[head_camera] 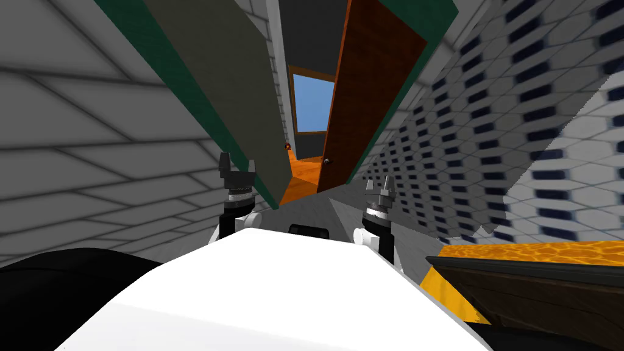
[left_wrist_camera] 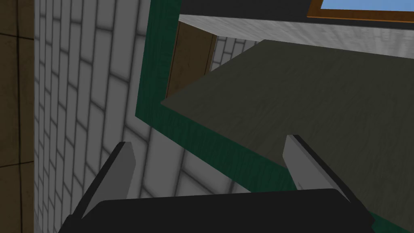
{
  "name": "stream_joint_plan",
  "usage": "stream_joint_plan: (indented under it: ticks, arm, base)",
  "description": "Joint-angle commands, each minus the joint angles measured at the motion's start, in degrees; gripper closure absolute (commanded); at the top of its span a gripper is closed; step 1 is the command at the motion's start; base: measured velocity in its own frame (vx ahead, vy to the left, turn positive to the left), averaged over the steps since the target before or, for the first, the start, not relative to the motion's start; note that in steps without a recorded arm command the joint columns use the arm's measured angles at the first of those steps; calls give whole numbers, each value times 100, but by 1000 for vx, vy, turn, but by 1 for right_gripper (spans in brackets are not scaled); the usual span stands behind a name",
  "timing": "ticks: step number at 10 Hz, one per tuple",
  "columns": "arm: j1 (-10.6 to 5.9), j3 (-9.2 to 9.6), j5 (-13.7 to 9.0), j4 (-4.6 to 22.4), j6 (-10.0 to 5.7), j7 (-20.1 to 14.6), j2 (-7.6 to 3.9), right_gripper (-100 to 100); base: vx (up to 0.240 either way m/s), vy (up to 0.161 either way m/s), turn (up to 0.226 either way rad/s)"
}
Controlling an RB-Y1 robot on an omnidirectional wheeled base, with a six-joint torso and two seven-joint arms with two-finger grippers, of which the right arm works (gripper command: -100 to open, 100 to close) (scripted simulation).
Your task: Push the door open
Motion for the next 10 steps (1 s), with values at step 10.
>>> stream_joint_plan:
  ticks: [10]
  arm:
    - [-337,262,113,1263,-330,38,-194,-100]
  base:
    - [114,-45,62]
